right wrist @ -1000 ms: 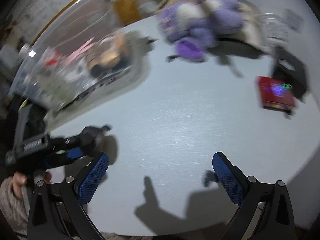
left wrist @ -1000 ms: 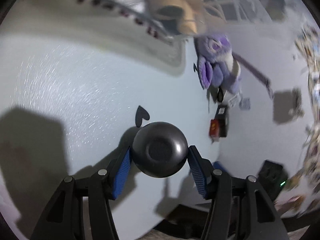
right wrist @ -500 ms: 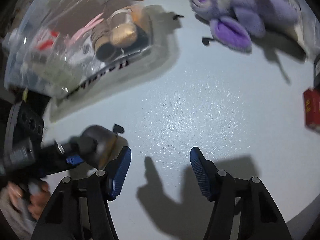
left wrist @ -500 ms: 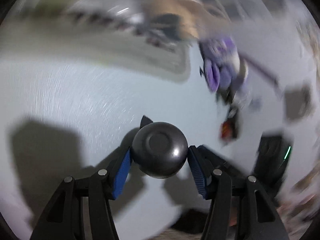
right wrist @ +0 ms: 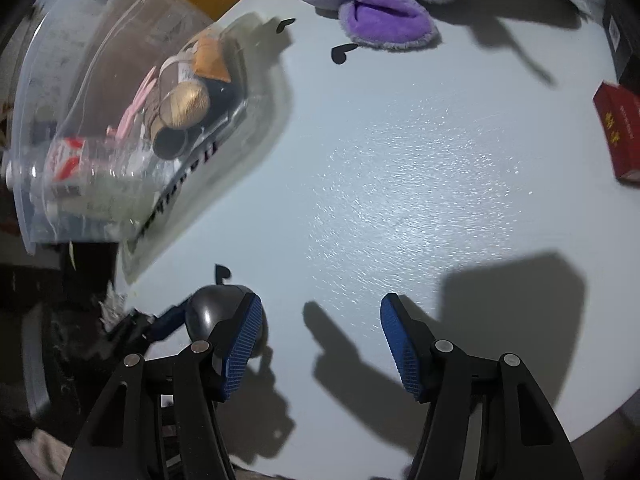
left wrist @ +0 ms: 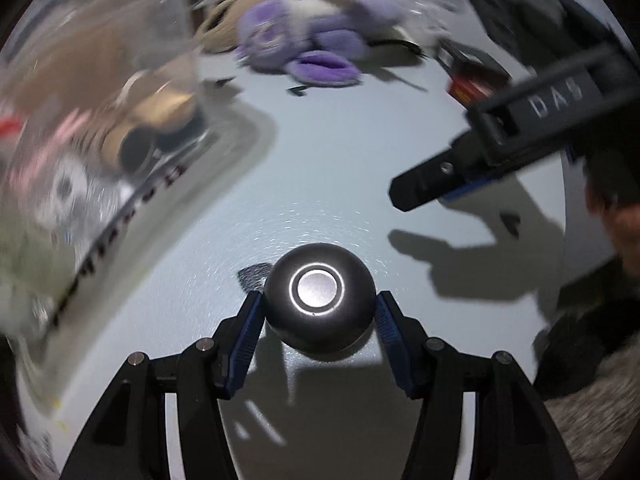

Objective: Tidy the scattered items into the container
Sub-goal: 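Move the right tool toward the black ball held by the left tool, then grasp the black ball with the right tool while the left tool releases it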

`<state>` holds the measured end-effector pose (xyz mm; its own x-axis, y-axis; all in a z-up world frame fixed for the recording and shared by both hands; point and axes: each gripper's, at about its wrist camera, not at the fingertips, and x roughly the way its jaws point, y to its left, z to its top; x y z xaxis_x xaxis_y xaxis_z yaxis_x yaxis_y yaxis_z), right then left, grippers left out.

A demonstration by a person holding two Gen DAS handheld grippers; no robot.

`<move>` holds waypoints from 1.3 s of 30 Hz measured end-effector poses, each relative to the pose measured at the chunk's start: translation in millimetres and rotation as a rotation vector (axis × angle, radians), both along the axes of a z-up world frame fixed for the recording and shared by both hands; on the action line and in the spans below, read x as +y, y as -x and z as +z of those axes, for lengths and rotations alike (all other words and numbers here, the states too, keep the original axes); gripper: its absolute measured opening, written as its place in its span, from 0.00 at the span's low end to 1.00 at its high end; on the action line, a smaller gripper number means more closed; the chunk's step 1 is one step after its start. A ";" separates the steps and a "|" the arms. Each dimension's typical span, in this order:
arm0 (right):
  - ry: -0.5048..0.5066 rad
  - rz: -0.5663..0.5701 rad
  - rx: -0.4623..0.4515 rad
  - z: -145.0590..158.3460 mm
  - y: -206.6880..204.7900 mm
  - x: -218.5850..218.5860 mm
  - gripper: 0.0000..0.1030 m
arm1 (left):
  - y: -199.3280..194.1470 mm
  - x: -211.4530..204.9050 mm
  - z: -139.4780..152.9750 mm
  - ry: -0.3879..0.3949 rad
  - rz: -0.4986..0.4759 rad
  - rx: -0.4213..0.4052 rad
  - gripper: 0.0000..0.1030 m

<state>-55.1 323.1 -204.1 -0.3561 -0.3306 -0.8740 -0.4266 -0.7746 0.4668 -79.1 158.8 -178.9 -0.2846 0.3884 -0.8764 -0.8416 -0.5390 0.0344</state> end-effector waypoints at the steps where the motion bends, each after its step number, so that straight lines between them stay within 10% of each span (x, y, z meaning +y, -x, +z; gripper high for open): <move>1: -0.021 0.029 0.013 1.5 -2.5 -2.3 0.60 | -4.3 0.0 -0.7 0.001 -0.030 0.020 0.55; 17: -0.097 0.345 0.006 21.4 -16.3 -35.3 0.67 | -64.2 31.5 -13.9 -0.063 -0.237 0.186 0.56; 39: -0.196 0.695 -0.131 -0.3 4.3 -78.8 0.58 | -88.4 42.7 -4.2 -0.083 -0.155 0.243 0.57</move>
<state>-59.4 244.2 -204.4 -0.0095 -0.2754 -0.9613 0.1506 -0.9507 0.2709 9.3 201.5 -183.1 -0.4139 0.5106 -0.7537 -0.8864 -0.4145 0.2060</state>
